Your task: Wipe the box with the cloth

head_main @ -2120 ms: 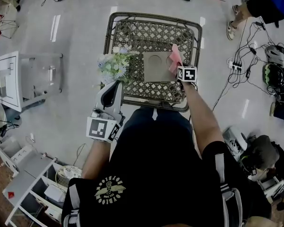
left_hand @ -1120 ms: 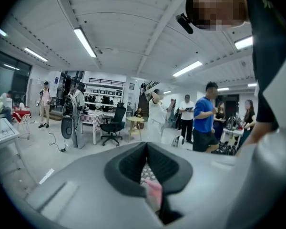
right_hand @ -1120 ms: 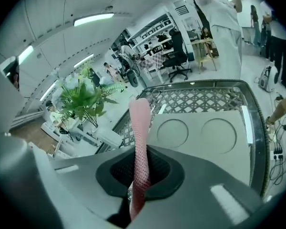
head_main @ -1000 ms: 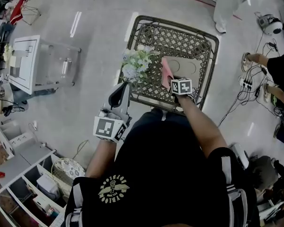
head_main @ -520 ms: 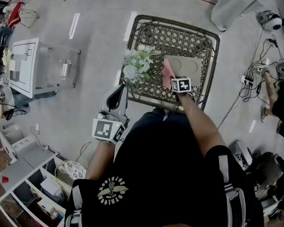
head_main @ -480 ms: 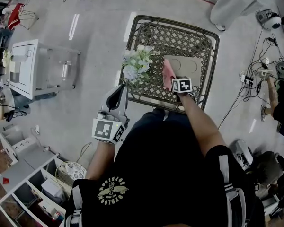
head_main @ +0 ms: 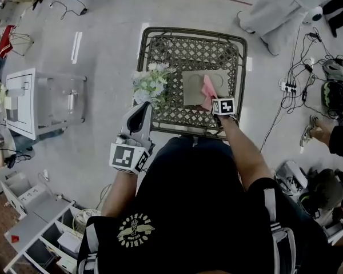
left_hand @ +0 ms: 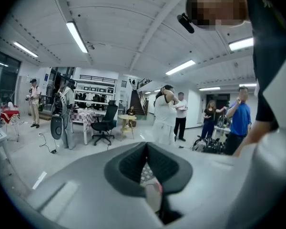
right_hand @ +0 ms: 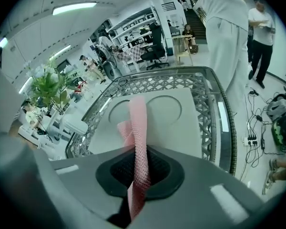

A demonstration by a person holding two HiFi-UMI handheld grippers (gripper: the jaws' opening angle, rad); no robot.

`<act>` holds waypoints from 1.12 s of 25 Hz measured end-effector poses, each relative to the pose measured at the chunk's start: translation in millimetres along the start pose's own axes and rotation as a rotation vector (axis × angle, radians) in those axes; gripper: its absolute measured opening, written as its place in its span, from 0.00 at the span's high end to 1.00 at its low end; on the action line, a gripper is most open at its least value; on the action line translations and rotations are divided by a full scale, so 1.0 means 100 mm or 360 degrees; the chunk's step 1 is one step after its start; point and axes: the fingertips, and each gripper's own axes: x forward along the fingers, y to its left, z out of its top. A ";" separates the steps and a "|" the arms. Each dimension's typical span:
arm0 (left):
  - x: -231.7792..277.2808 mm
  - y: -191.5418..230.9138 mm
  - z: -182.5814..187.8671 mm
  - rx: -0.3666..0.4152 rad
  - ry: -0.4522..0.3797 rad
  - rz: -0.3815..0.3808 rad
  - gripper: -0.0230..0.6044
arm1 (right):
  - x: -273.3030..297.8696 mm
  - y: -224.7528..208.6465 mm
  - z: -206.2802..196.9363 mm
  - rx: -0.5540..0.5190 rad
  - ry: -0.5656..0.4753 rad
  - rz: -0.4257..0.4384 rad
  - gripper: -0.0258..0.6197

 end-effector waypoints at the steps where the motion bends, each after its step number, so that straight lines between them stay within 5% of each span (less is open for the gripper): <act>1: 0.03 -0.02 0.01 0.0002 0.0000 -0.0008 0.96 | -0.03 -0.06 -0.01 0.0008 0.0000 -0.0011 0.93; 13: 0.32 -0.40 0.10 0.0030 -0.0037 -0.0066 0.96 | -0.41 -0.90 -0.20 0.0009 -0.0031 -0.0128 0.93; 19: 0.28 -0.43 0.20 0.0030 -0.0089 -0.0046 0.96 | -0.62 -0.62 -0.05 -0.0059 -0.0207 0.0009 0.93; 28: 0.16 -0.48 0.34 -0.0008 -0.0192 0.0050 0.96 | -1.67 -0.21 0.40 -0.0205 -0.0598 0.0188 0.93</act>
